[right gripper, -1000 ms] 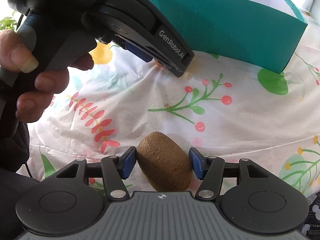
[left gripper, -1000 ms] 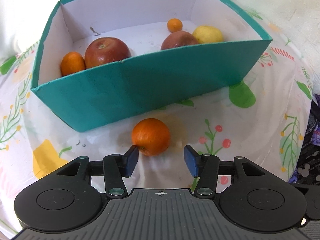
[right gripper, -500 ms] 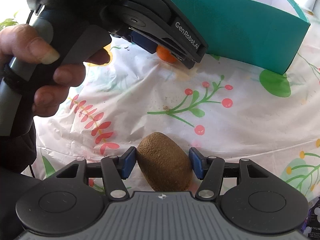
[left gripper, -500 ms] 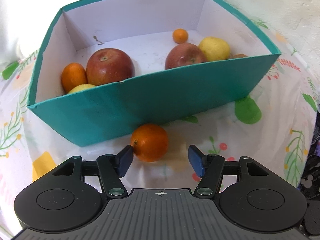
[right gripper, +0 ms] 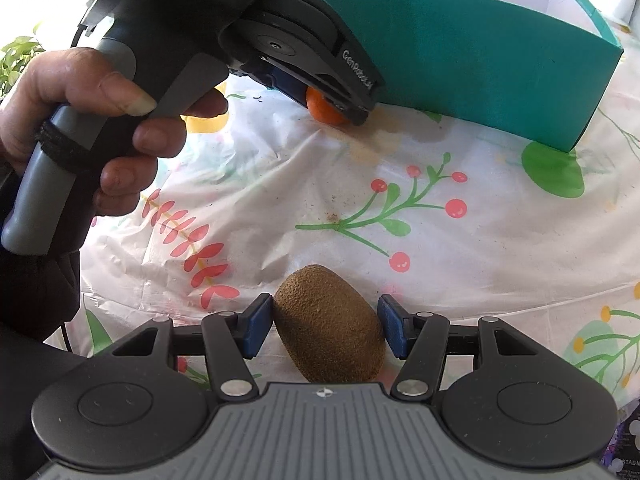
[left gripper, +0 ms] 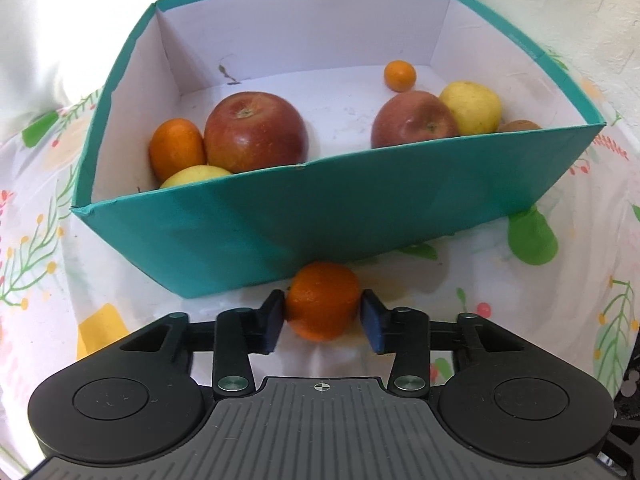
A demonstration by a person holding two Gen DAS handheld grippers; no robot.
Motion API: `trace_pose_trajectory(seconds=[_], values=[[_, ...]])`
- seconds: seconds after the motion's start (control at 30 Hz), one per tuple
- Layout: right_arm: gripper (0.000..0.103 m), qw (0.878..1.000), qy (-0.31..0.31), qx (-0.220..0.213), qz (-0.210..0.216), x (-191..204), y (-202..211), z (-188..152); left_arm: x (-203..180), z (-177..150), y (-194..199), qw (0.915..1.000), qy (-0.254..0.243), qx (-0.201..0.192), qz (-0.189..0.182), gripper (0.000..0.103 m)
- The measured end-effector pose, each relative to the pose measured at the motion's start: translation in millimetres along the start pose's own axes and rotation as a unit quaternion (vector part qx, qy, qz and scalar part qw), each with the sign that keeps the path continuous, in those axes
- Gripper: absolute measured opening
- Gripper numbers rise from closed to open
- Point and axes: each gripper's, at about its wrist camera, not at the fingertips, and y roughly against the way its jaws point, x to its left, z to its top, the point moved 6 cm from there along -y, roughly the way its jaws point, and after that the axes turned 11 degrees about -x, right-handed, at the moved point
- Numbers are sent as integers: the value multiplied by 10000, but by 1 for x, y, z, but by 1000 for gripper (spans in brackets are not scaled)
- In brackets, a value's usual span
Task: Organize fruits
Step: 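Lower the left gripper around the orange and close it, then lift the orange and kiwi and carry both over the teal box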
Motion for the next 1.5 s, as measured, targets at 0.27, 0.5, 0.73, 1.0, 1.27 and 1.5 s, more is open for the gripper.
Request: trace_pose_trajectory(seconds=[0.27,0.5,0.73,1.0,1.27,1.5], values=[[57,10000,4,-25,-47,-4,0,-1,0,-1,2,10000,-41,-11,-47,41],[57,9993,-15,-263,-267,-13,10,3,1,0,25,9998,27,-182,52,41],[57,9971,-159,-579,-477,-30,26,14,2,3,45,9990,49,-230,379,41],[57,9877,-332,-1210,-932,-61,57,43,-1,4,64,9978,53,-321,583,41],[57,9688,-292,-2103,-1275,-86,97,95,-8,21,92,9948,2,-662,772,41],[57,9507,-176,-2800,-1322,-96,122,155,-8,78,121,9883,-35,-1218,920,42]])
